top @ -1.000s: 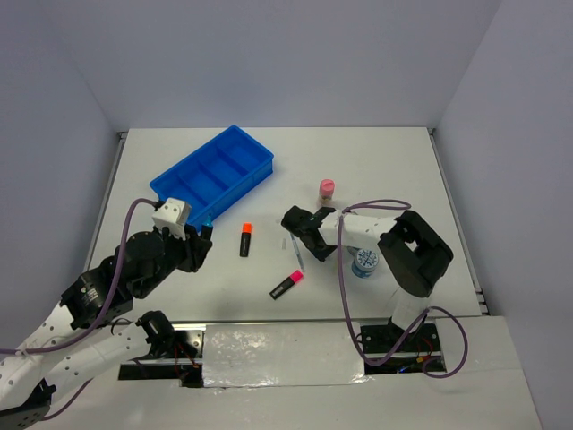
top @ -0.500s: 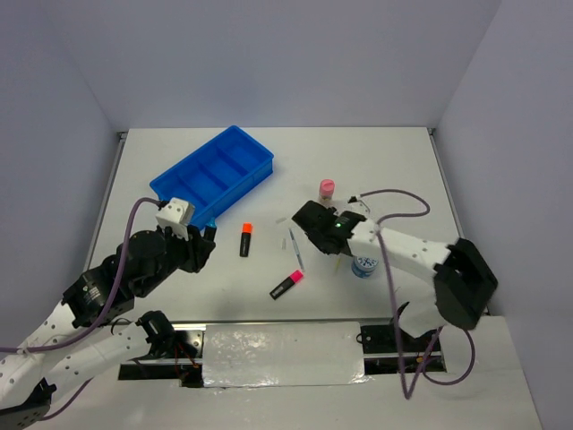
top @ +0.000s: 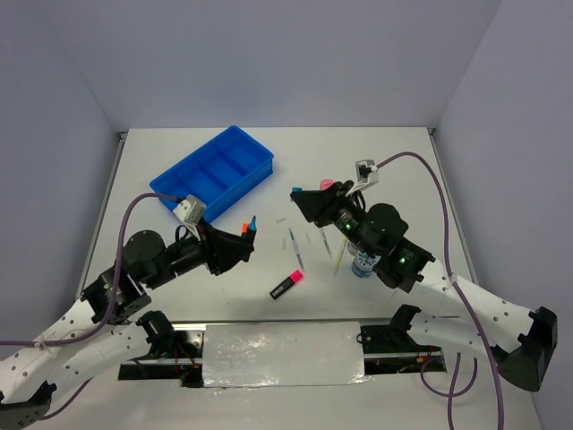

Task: Sort the stationery into containers
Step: Close the pen cap on the pen.

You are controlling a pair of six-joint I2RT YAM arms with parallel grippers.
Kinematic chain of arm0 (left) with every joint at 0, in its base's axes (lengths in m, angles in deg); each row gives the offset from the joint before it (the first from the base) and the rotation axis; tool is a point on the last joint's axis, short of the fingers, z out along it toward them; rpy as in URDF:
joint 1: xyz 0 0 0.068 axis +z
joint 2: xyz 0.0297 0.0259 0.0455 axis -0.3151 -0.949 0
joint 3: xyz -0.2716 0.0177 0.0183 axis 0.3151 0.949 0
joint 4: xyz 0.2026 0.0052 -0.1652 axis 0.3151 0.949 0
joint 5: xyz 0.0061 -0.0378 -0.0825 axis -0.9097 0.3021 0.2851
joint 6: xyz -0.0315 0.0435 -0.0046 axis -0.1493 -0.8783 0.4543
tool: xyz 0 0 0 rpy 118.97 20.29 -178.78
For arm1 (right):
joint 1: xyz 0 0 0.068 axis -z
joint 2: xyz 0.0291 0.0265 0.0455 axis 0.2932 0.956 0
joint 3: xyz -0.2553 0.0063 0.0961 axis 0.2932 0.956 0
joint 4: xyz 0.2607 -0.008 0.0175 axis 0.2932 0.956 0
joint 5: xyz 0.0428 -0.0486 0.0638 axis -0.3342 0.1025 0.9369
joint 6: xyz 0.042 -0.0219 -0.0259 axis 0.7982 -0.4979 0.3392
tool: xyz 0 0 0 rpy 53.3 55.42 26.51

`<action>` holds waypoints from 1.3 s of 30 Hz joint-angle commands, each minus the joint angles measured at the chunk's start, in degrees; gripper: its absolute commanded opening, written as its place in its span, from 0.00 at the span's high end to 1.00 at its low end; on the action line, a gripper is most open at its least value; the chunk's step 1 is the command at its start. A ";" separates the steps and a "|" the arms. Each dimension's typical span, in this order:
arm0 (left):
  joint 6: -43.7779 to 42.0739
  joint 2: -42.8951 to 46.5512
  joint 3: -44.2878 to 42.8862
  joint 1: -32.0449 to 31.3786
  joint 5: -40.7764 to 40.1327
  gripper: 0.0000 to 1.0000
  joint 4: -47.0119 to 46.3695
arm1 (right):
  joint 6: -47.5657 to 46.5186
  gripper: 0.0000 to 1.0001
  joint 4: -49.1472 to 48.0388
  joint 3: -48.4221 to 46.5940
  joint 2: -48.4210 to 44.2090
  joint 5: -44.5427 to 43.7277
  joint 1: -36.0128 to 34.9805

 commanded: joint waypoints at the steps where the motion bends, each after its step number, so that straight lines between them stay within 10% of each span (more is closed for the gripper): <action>1: 6.73 -1.12 3.11 -0.24 13.32 1.00 -20.33 | -8.50 0.86 -15.30 -3.49 -0.33 13.86 -0.49; 24: 17.28 -1.22 14.10 -0.24 27.49 1.00 -52.59 | 0.65 0.84 -48.98 0.38 4.59 45.59 -0.66; 39: 16.14 -0.78 14.46 -0.24 26.97 1.00 -52.00 | 1.97 0.84 -52.06 0.72 7.58 43.41 -2.51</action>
